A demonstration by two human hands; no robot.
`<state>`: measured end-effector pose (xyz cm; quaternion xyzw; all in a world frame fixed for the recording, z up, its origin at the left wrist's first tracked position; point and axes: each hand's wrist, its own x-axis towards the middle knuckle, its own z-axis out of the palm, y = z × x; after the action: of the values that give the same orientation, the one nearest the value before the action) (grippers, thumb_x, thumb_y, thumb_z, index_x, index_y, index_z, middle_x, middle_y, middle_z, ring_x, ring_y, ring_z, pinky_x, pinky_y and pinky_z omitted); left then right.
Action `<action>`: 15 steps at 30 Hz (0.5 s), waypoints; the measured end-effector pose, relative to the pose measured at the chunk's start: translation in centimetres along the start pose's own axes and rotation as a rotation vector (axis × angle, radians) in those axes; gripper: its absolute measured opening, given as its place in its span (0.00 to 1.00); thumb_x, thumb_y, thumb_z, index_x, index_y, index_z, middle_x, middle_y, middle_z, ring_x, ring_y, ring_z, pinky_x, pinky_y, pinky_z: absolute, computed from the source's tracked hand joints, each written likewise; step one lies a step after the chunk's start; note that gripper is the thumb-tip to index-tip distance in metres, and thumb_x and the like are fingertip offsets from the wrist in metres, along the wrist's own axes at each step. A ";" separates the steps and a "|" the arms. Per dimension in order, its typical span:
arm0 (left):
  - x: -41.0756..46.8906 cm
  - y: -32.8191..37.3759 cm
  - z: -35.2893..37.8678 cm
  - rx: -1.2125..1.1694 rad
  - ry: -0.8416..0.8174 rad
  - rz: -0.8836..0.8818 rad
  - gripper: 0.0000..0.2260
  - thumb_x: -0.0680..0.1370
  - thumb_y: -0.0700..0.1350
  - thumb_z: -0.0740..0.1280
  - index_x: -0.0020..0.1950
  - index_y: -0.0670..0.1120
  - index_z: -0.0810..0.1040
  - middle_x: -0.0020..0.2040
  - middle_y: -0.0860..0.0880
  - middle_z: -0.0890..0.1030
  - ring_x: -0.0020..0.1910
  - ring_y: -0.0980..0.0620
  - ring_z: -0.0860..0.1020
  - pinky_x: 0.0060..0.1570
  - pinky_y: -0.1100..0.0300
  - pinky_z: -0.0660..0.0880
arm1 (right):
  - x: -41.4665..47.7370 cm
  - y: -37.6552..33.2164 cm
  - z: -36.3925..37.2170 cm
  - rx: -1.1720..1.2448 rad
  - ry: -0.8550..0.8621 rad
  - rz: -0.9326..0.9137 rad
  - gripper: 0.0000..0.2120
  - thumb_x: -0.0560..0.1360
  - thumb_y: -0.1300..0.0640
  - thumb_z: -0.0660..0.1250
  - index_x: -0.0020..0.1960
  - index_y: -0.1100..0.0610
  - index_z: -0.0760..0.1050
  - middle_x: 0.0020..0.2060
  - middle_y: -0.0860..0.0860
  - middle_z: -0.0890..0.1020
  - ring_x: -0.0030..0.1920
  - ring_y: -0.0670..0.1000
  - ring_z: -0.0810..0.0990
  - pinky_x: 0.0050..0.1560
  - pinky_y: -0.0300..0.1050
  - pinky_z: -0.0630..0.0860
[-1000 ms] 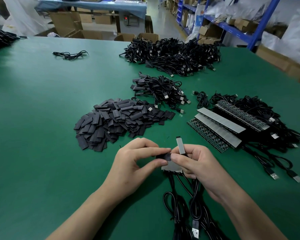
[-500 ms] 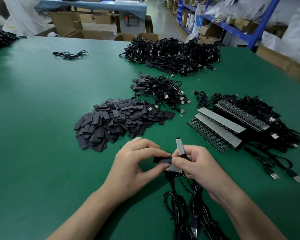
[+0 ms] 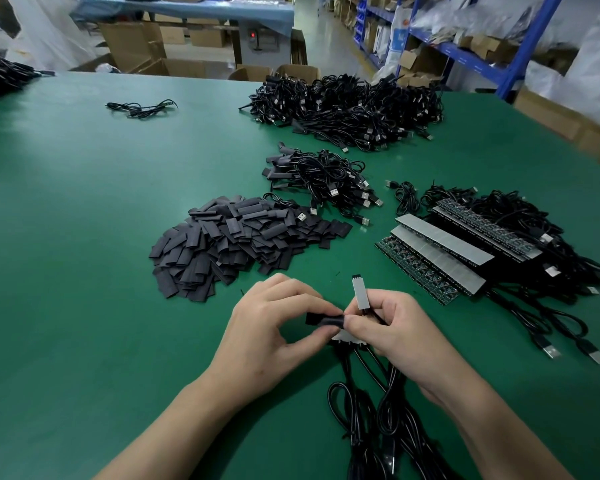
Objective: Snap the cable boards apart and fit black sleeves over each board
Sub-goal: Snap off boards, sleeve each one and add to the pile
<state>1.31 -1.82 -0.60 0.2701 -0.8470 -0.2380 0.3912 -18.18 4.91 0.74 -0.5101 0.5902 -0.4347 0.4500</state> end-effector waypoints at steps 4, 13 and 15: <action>0.0 -0.2 -0.1 -0.039 0.016 -0.023 0.05 0.76 0.49 0.77 0.51 0.52 0.87 0.47 0.59 0.83 0.49 0.53 0.80 0.49 0.51 0.77 | 0.0 -0.1 -0.2 0.015 -0.020 -0.008 0.08 0.80 0.64 0.69 0.43 0.57 0.81 0.26 0.41 0.73 0.25 0.38 0.69 0.28 0.28 0.65; 0.1 -0.4 -0.4 -0.137 0.091 -0.140 0.07 0.74 0.49 0.76 0.51 0.50 0.88 0.48 0.59 0.85 0.51 0.55 0.83 0.54 0.63 0.75 | 0.3 0.1 -0.3 0.194 -0.028 0.022 0.07 0.78 0.46 0.63 0.45 0.48 0.73 0.31 0.45 0.63 0.30 0.45 0.60 0.31 0.40 0.59; 0.1 -0.4 -0.5 -0.143 0.108 -0.163 0.08 0.74 0.49 0.76 0.51 0.50 0.88 0.48 0.59 0.85 0.52 0.56 0.83 0.53 0.70 0.72 | 0.3 0.1 -0.2 0.151 -0.038 -0.016 0.07 0.79 0.47 0.64 0.41 0.44 0.73 0.29 0.44 0.67 0.30 0.45 0.62 0.30 0.38 0.61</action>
<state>1.77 -2.31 -0.54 0.3219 -0.7807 -0.3139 0.4340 -18.40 4.65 0.68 -0.4875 0.5433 -0.4716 0.4948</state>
